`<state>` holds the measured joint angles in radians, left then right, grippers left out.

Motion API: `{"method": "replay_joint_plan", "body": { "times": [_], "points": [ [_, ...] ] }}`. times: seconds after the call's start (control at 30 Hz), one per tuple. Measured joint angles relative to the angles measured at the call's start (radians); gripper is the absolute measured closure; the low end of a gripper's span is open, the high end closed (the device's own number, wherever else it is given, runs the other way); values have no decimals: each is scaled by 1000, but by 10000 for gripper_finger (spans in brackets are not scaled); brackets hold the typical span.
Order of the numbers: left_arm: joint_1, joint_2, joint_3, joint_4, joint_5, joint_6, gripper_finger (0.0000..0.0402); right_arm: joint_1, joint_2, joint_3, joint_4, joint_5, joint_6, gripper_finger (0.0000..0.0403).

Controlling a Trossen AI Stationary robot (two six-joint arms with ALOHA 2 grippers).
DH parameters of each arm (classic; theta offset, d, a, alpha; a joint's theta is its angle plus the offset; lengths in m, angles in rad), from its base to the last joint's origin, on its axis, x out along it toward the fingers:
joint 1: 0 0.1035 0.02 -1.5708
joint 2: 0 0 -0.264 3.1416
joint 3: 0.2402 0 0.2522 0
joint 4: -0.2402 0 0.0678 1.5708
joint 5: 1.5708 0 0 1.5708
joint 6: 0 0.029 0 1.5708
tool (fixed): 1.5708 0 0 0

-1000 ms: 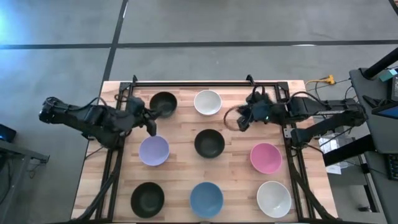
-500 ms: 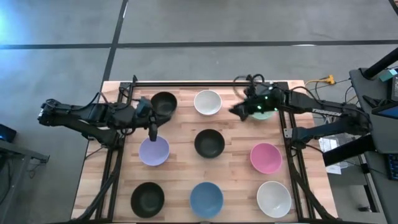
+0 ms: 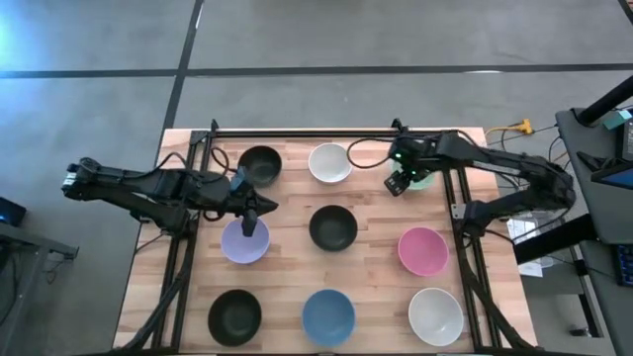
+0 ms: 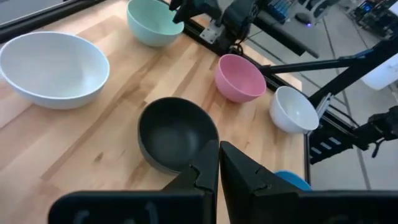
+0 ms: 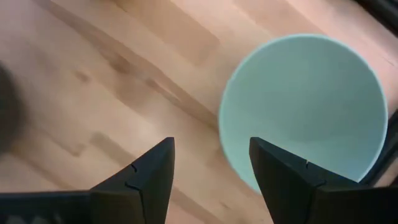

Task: Nest bowls inside each other
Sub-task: Stack the green bowl on top of the middle black bowl

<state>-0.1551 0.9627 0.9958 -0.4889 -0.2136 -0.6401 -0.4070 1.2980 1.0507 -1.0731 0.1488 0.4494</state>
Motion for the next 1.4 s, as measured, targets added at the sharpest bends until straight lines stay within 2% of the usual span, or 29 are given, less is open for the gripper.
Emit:
{"method": "replay_joint_plan", "body": {
  "times": [0.17, 0.37, 0.8, 0.97, 1.27, 1.4],
  "points": [
    [0, -6, -1, 1, 1, 2, 402, -73, 108, 23, -2, -75, -76, 199],
    [1, -21, -1, 1, 2, 1, 402, -128, 189, 33, 0, -77, -120, 199],
    [1, -32, -1, 1, 12, -2, 402, -135, 364, 29, 7, -80, -189, 204],
    [1, -32, -1, 1, 11, -2, 402, -135, 402, 28, 8, -130, -224, 242],
    [1, -32, -1, 1, 11, -7, 402, -135, 396, 28, 9, -133, -245, 350],
    [1, -32, -1, 1, 10, -7, 402, -135, 368, 28, 8, -131, -245, 386]
  ]
}}
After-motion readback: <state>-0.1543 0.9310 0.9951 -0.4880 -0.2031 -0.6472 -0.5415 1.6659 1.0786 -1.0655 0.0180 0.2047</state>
